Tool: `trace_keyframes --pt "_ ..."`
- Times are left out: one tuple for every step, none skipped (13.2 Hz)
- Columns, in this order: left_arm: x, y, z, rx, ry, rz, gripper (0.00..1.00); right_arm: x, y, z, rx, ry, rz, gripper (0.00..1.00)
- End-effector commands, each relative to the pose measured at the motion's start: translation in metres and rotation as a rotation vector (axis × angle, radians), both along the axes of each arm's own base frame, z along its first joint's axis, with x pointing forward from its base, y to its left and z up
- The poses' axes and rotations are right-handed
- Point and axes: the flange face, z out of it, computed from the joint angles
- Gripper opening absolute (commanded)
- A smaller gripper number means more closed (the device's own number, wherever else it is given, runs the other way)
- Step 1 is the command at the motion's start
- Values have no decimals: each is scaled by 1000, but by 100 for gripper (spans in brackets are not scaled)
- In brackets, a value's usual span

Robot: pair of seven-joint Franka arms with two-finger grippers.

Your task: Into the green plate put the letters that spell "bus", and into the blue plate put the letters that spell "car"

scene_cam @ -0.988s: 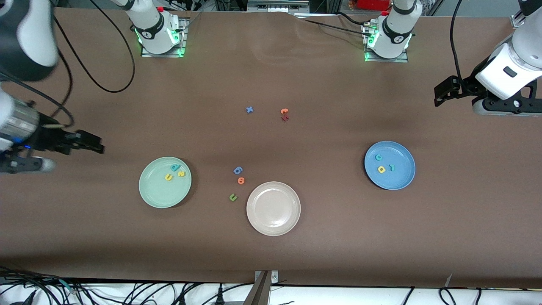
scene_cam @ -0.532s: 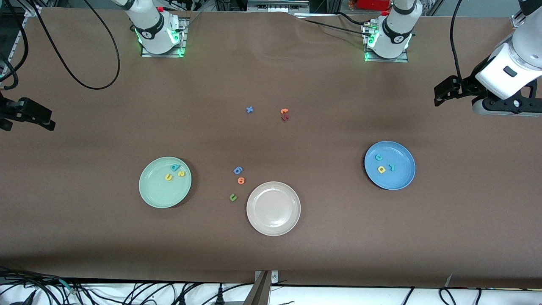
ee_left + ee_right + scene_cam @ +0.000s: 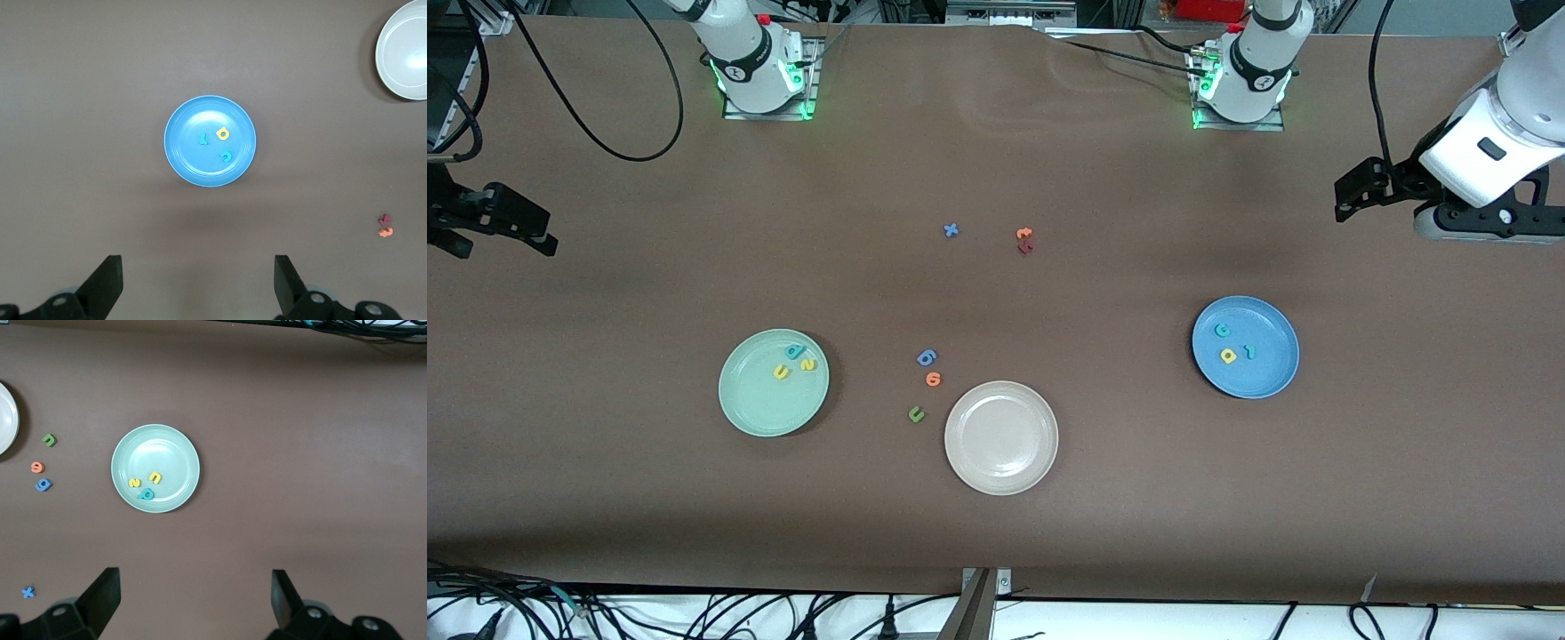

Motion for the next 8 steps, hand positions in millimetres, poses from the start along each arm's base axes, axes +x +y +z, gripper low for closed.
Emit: trace_keyframes --pt "-4 0 8 5 0 -23 100 -10 -1 -4 -6 -5 18 100" --pt "-4 0 8 5 0 -23 100 -10 -1 -4 -6 -4 18 100" --pt "-4 -1 8 5 0 -25 100 -10 -1 -4 -6 -2 19 100" --pt "-4 -3 8 5 0 -28 100 -10 -1 -4 -6 -2 21 100" --pt "-4 -5 8 5 0 -31 100 -10 -2 -4 -5 -2 24 100" --pt "-4 -4 8 5 0 -29 100 -10 -2 -4 -5 -2 24 100" --pt "-5 -4 8 5 5 -29 100 -10 -2 -4 -5 -2 24 100" --pt "-5 -4 8 5 6 -29 100 -9 -2 -5 -5 -1 24 100"
